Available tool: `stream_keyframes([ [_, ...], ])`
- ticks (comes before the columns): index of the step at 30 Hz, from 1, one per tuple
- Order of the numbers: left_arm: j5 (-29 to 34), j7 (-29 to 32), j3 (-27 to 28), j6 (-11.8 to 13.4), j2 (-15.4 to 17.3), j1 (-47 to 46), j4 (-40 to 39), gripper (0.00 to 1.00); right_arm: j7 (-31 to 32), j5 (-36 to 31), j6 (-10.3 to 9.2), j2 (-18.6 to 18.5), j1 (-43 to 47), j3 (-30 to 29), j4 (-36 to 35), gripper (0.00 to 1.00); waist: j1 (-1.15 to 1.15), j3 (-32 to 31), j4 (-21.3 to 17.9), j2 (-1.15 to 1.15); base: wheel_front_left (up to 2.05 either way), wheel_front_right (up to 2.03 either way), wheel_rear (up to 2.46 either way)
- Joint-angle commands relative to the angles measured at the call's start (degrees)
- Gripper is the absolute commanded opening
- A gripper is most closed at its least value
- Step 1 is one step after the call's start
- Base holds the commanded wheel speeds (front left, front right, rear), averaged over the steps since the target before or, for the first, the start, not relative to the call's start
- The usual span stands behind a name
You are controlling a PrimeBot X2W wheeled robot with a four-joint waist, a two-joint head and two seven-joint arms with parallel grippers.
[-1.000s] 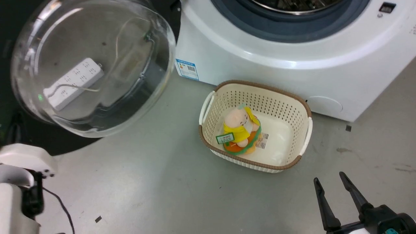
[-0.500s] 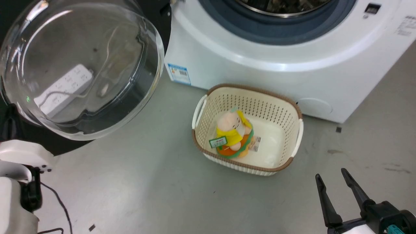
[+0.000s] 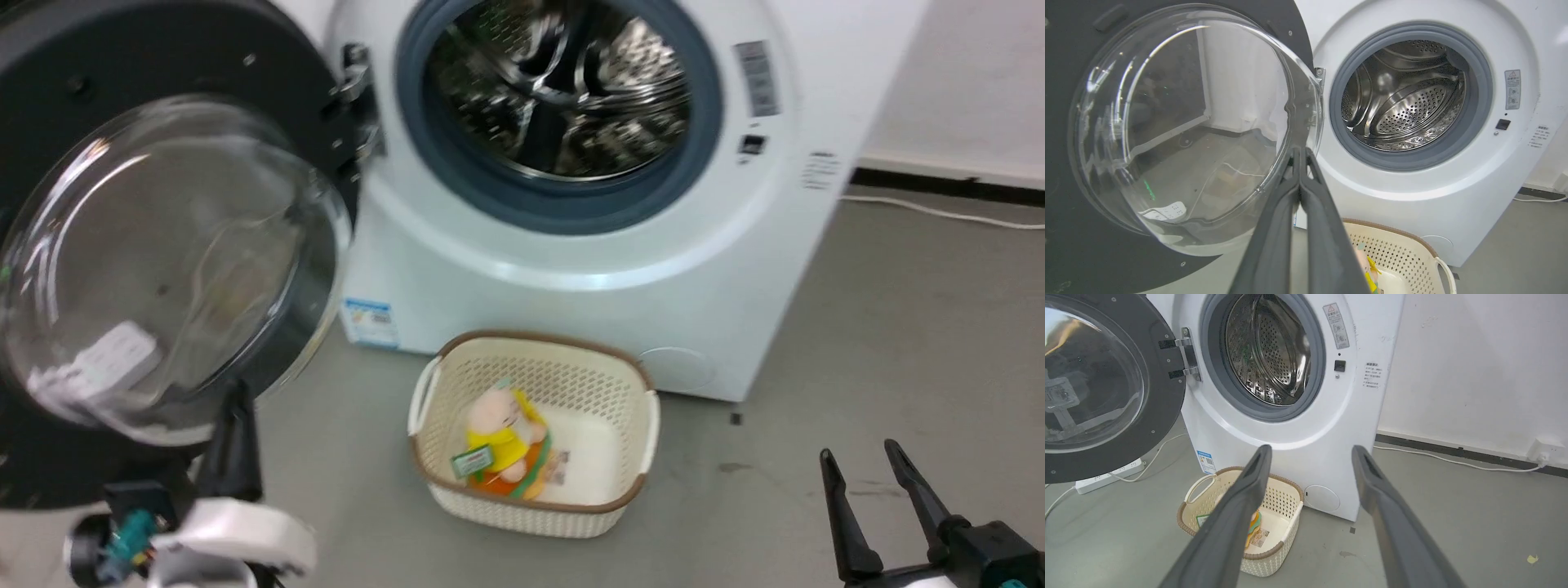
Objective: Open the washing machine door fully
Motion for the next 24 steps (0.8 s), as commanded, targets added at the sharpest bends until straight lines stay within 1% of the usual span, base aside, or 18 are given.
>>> stream_keyframes([
  [1,0.5,-0.2,-0.7,0.4,-0.6,1.5,-0.9,0.0,-0.4,0.4,0.05,0.2,0.5,-0.2,-0.4,1.0,0.02,-3.4,-3.8,0.0,0.0,0.0,0.0],
  [3,0.6,-0.6,-1.6,0.7,-1.9,3.6,-2.1,0.0,-0.4,0.5,0.05,0.2,0.7,-0.4,-1.0,1.0,0.02,-4.2,-5.2,0.0,0.0,0.0,0.0],
  [5,0.5,-1.0,-2.8,0.3,-3.0,5.3,-3.0,0.0,-0.5,1.3,0.05,0.2,0.8,-0.6,-1.7,1.0,0.02,-4.8,-6.5,0.0,0.0,0.0,0.0],
  [7,1.1,-1.4,-3.5,0.5,-3.7,6.8,-3.1,0.0,-0.5,1.4,0.05,0.2,1.0,-0.7,-2.0,1.0,0.02,-5.5,-7.6,0.0,0.0,0.0,0.0],
  [11,2.5,-2.0,-4.5,1.0,-5.2,8.8,-2.6,0.0,-0.5,0.9,0.05,0.2,1.7,-0.6,-2.0,1.0,0.02,-6.3,-8.9,0.0,0.0,0.0,0.0],
  [14,2.8,-2.2,-5.4,0.5,-6.2,9.8,-1.4,0.0,-0.5,0.9,0.05,0.2,2.0,-0.5,-1.9,1.0,0.02,-6.6,-9.6,0.0,0.0,0.0,0.0],
  [15,3.4,-2.2,-5.8,0.4,-6.2,10.0,-0.8,0.4,-0.5,0.8,0.05,0.2,2.1,-0.3,-1.9,1.0,0.02,-6.7,-9.8,0.0,0.0,0.0,0.0],
  [16,4.2,-2.2,-6.3,0.5,-6.2,10.2,-0.3,1.0,-0.5,0.9,0.05,0.2,2.2,-0.2,-1.8,1.0,0.02,-6.7,-9.9,0.0,0.0,0.0,0.0],
  [24,7.0,-2.3,-8.2,1.9,-8.0,11.8,2.1,1.0,-0.5,1.8,0.05,0.2,3.1,0.3,-1.1,1.0,0.02,-7.0,-9.9,0.0,0.0,0.0,0.0],
])
